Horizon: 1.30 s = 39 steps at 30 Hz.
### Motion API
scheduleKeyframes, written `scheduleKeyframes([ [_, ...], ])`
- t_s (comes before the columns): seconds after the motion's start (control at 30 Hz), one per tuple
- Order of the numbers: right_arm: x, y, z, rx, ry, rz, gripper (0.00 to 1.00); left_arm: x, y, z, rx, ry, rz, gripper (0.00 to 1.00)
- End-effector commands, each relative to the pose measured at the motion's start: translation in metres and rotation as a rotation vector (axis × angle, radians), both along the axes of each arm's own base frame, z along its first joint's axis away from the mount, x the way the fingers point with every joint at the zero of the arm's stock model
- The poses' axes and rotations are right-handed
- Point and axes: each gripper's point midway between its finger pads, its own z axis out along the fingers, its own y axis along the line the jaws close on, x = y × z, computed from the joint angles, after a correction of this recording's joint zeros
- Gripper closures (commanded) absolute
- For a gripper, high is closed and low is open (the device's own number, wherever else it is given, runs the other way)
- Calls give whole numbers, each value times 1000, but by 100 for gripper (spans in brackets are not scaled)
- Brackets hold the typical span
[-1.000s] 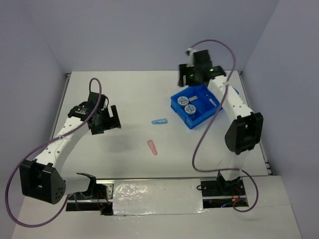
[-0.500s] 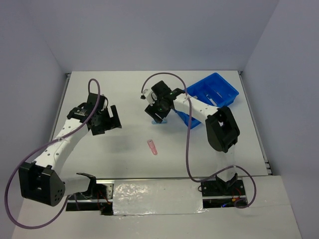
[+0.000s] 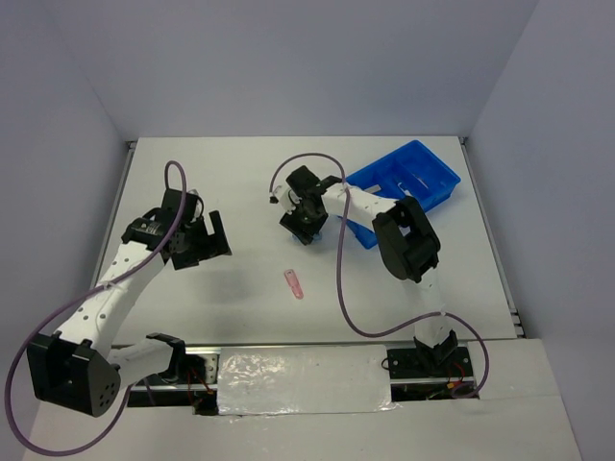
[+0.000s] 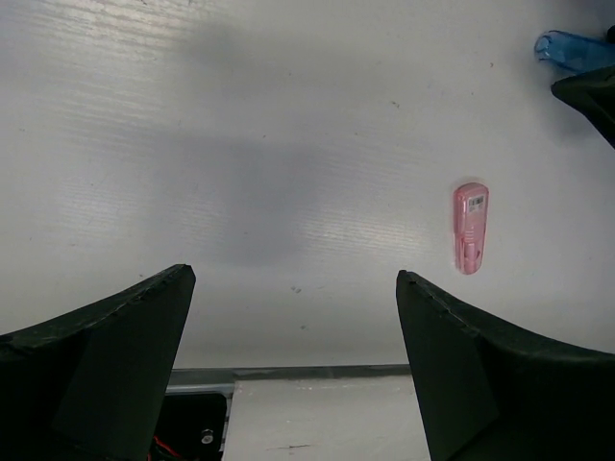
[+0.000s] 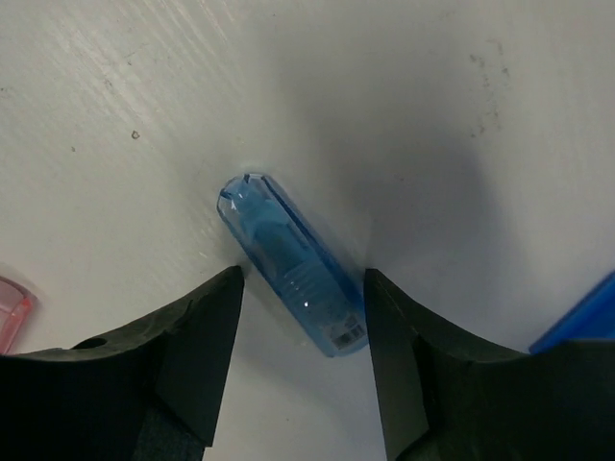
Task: Sort the stationery into containers
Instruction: Pick up the stationery from the center of the board, then place the stationery in the storage box.
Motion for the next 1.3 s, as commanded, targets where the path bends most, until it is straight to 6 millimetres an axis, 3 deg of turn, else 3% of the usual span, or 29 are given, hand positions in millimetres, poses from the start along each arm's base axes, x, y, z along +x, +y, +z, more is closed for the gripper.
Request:
scheduleKeyframes([
  [0.0, -6, 5, -10, 6, 27, 15, 40, -5, 4, -1, 10, -4, 6, 1],
  [0.03, -5, 3, -15, -8, 25, 1, 54, -6, 5, -3, 12, 1, 6, 1],
  [0.17, 5, -6, -23, -56, -14, -64, 84, -6, 5, -7, 11, 9, 10, 1],
  [0.23, 10, -5, -16, -42, -37, -89, 94, -6, 4, -10, 6, 12, 8, 1],
  [0.33, 17, 16, 30, 133, -87, -107, 96, -4, 2, -10, 1, 13, 7, 1],
  [0.37, 25, 16, 70, 232, -126, -154, 95, -3, 3, -10, 4, 13, 7, 1],
  [0.43, 40, 17, 117, 386, -172, -207, 94, 0, 2, -7, 4, 2, 5, 1],
  [0.47, 58, -3, 153, 481, -206, -312, 94, 2, 2, -6, 3, -1, 7, 1],
  [0.53, 82, -38, 182, 543, -253, -478, 94, 4, 1, -3, -1, -10, 5, 1],
  [0.57, 104, -81, 190, 569, -266, -676, 93, 5, 1, -2, -2, -13, 5, 1],
  [0.6, 118, -121, 192, 504, -317, -842, 91, 6, 1, -2, -2, -16, 7, 1],
  [0.63, 125, -153, 186, 446, -330, -959, 91, 7, 0, -1, -3, -19, 7, 1],
  [0.67, 125, -200, 173, 370, -305, -1110, 91, 7, -1, -1, -8, -24, 5, 1],
  [0.73, 140, -248, 161, 294, -306, -1248, 91, 8, -1, -1, -11, -25, 0, 1],
  [0.77, 144, -264, 160, 284, -307, -1282, 91, 7, -2, -2, -11, -23, -4, 1],
  [0.8, 150, -293, 165, 282, -327, -1343, 91, 8, -2, -1, -13, -26, -9, 1],
  [0.83, 155, -301, 160, 285, -318, -1362, 91, 7, -2, -1, -9, -25, -15, 1],
  [0.9, 163, -340, 168, 318, -345, -1433, 89, 8, -2, -1, -3, -24, -23, 1],
  [1.03, 177, -355, 161, 332, -324, -1408, 88, 16, -11, 3, -34, -36, -79, 1],
  [1.07, 180, -358, 149, 298, -310, -1392, 88, 17, -14, 5, -47, -42, -92, 1],
  [1.27, 188, -361, 133, 293, -298, -1360, 85, 25, -21, 11, -66, -54, -129, 1],
])
